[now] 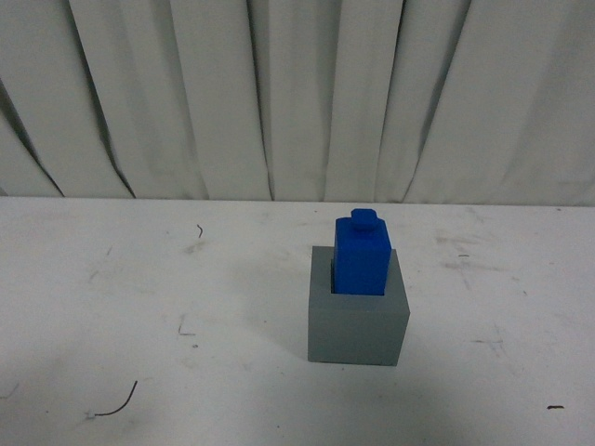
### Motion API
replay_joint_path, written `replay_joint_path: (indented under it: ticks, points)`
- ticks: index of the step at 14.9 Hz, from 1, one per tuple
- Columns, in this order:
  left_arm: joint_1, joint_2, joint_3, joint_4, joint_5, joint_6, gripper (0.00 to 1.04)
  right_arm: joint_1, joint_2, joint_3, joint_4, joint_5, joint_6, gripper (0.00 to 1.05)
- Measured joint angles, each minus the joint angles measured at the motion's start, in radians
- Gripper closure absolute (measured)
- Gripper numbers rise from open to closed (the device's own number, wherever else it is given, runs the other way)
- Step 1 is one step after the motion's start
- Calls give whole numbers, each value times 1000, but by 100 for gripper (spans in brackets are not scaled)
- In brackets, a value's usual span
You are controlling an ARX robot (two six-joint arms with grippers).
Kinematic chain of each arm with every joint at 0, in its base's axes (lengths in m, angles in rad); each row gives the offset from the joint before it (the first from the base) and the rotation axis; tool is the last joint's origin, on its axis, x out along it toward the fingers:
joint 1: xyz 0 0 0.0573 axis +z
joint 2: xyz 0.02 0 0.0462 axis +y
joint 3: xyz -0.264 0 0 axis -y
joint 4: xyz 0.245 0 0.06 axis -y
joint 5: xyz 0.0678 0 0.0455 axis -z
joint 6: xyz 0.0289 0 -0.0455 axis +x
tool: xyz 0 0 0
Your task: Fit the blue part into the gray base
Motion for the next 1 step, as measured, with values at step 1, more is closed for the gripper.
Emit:
replay_joint_path:
  ticks: [1]
  points:
    - [0,0,0,0,0,0,7,0,0,0,0,0,0,6]
